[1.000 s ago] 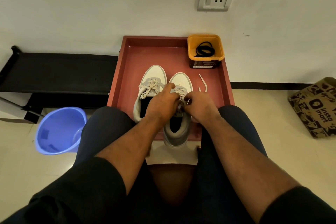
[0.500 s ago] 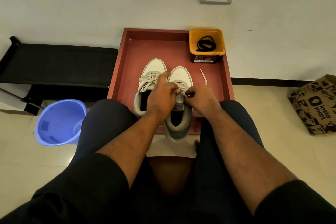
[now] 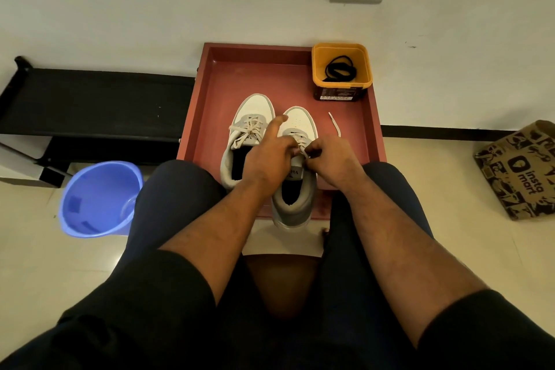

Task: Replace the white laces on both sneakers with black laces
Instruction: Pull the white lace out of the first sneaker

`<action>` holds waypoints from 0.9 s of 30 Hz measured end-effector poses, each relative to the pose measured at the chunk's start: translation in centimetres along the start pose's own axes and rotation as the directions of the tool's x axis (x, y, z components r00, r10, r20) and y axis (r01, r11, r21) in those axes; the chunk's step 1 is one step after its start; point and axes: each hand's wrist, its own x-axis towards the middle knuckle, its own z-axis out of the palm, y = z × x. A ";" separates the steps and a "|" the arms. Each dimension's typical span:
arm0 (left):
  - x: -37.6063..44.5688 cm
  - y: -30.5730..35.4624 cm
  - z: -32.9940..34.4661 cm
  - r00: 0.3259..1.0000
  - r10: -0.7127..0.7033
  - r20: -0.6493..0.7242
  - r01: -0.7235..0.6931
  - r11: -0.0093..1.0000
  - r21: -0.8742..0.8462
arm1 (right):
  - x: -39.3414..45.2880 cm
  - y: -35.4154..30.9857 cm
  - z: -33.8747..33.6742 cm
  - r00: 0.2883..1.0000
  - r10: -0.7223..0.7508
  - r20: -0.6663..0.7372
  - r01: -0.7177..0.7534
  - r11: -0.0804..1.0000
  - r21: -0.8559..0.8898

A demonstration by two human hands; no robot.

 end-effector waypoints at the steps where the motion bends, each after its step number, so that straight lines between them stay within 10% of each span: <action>1: 0.1 0.0 -0.1 0.997 -0.021 -0.073 0.016 0.997 -0.072 | 0.0 0.0 0.0 1.000 0.003 -0.008 -0.003 1.000 0.007; 6: 0.9 -0.5 -2.8 0.774 -0.384 -0.504 0.183 0.897 -0.403 | 0.5 0.4 -0.1 0.997 0.059 -0.040 -0.058 0.998 0.022; 9: 1.2 -1.4 -3.7 0.694 -0.511 -0.507 0.256 0.834 -0.489 | 0.6 0.4 0.0 0.996 0.070 -0.052 -0.068 0.997 0.031; 15: 0.1 0.3 -2.1 0.983 -0.036 -0.180 0.018 0.995 -0.103 | 0.6 0.3 0.1 0.997 0.061 -0.056 -0.060 0.998 0.018; 19: -0.4 0.8 -0.4 0.991 0.059 0.124 -0.082 0.977 0.195 | 0.5 0.2 0.2 0.998 0.041 -0.052 -0.041 0.999 0.000; 22: -0.3 0.8 0.1 0.994 0.076 0.078 -0.096 0.949 0.299 | 0.4 0.3 0.1 0.998 0.046 -0.037 -0.046 0.999 0.017; 27: 0.2 0.4 -0.6 0.985 -0.072 -0.159 0.071 0.997 -0.011 | 0.7 0.5 0.3 0.994 0.103 -0.048 -0.101 0.994 0.049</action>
